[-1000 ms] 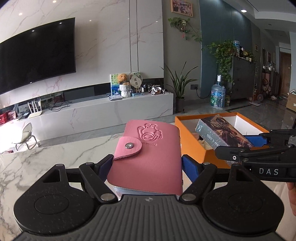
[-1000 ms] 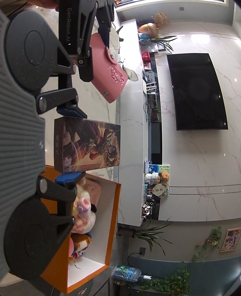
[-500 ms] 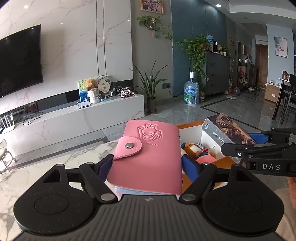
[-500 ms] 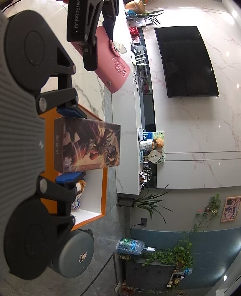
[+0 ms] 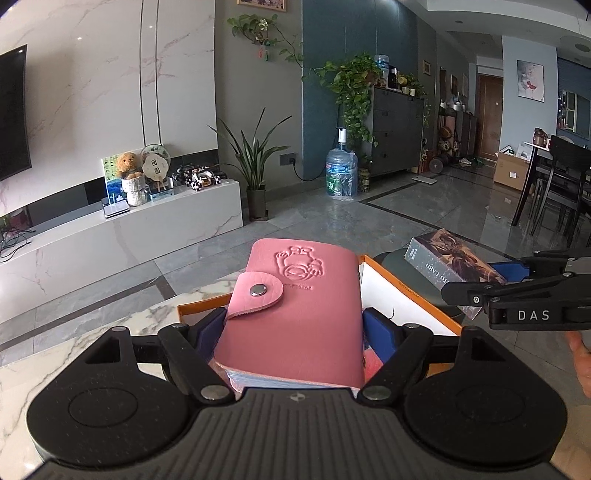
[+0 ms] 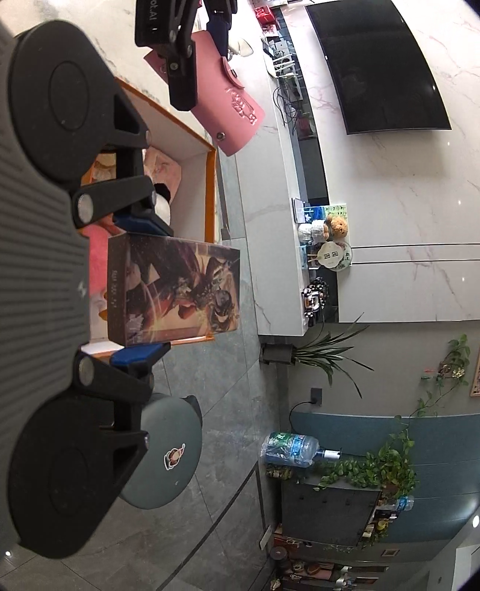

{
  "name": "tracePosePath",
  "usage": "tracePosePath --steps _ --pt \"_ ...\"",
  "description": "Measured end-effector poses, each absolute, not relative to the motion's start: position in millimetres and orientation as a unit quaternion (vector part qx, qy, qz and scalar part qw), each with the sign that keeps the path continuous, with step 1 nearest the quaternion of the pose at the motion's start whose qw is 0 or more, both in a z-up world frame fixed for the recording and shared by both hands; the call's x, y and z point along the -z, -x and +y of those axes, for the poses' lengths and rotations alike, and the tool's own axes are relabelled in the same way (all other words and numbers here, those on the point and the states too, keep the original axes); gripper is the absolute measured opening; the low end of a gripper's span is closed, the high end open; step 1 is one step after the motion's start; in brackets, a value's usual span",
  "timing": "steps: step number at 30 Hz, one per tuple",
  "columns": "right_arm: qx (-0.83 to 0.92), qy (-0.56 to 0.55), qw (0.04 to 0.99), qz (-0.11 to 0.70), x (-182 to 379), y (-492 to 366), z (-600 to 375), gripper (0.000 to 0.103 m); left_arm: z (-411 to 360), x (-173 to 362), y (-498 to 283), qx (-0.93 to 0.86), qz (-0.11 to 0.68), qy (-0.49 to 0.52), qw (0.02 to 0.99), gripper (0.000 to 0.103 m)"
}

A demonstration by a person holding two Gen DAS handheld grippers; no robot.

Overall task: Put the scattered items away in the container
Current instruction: 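Lower the wallet into the box with the left tool while the right tool releases the card deck inside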

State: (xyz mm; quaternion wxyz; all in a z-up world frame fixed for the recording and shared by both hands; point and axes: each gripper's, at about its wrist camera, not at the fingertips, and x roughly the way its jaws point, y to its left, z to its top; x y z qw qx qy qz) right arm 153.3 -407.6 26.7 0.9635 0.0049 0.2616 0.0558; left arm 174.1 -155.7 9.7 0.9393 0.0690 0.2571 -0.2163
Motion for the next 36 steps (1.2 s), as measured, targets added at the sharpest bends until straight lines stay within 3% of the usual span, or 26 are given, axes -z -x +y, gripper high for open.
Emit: tracePosePath --steps 19,36 --pt "-0.117 -0.032 0.908 0.401 41 -265 -380 0.06 -164 37 -235 0.211 0.314 -0.072 0.923 0.092" --pt "-0.116 0.0 0.899 0.421 68 -275 -364 0.064 -162 59 -254 0.211 0.344 -0.069 0.912 0.092"
